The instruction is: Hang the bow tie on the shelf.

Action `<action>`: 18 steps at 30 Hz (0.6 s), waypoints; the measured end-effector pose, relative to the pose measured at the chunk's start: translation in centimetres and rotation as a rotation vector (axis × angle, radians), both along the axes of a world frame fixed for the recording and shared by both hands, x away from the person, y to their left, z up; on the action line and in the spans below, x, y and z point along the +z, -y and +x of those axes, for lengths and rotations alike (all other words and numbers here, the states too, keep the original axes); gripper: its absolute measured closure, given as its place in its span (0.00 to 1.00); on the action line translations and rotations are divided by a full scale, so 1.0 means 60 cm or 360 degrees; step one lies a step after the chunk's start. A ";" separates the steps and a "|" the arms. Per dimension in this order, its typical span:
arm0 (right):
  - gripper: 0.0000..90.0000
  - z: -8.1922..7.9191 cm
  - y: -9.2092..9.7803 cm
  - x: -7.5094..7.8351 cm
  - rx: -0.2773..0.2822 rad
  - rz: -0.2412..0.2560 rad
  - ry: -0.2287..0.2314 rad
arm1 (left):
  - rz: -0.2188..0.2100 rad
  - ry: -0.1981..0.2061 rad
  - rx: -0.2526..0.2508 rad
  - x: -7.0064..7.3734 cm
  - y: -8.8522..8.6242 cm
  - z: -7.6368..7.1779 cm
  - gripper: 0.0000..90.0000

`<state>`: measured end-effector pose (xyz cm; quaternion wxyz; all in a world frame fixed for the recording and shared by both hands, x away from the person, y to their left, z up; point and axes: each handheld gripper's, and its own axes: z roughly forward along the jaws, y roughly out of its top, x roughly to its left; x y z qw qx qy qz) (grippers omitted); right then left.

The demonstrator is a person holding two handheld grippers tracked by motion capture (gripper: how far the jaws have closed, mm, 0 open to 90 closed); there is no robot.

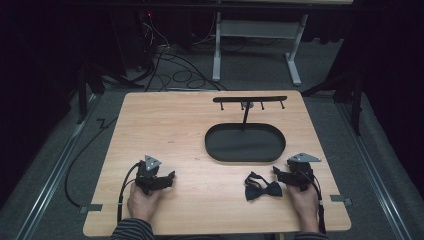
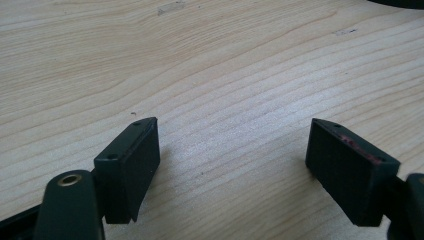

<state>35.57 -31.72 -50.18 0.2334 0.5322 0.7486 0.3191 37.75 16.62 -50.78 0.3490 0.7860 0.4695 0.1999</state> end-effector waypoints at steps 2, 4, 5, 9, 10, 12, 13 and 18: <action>0.40 0.000 0.000 0.000 0.0004 -0.0004 -0.0002 | 0.0000 0.0003 0.0002 0.000 0.000 0.000 0.24; 0.40 0.000 0.000 0.000 0.0004 -0.0004 -0.0001 | 0.0000 0.0003 0.0003 0.000 0.000 0.000 0.24; 0.40 0.000 0.000 0.000 0.0001 -0.0003 -0.0003 | 0.0000 0.0002 0.0002 0.000 0.000 0.000 0.24; 0.40 0.000 0.000 0.000 0.0000 -0.0004 -0.0003 | 0.0000 0.0003 0.0003 0.000 0.000 0.000 0.24; 0.40 0.000 0.000 0.000 0.0003 -0.0005 -0.0002 | 0.0000 0.0002 0.0003 0.000 0.000 0.000 0.24; 0.40 0.000 0.000 0.000 0.0003 -0.0004 -0.0002 | 0.0000 0.0002 0.0002 0.000 0.000 0.000 0.24; 0.40 0.000 0.000 0.000 0.0003 -0.0004 -0.0002 | 0.0000 0.0003 0.0003 0.000 0.000 0.000 0.24; 0.40 0.000 0.002 0.000 0.0020 -0.0003 -0.0001 | 0.0000 -0.0001 0.0000 0.000 0.000 0.000 0.24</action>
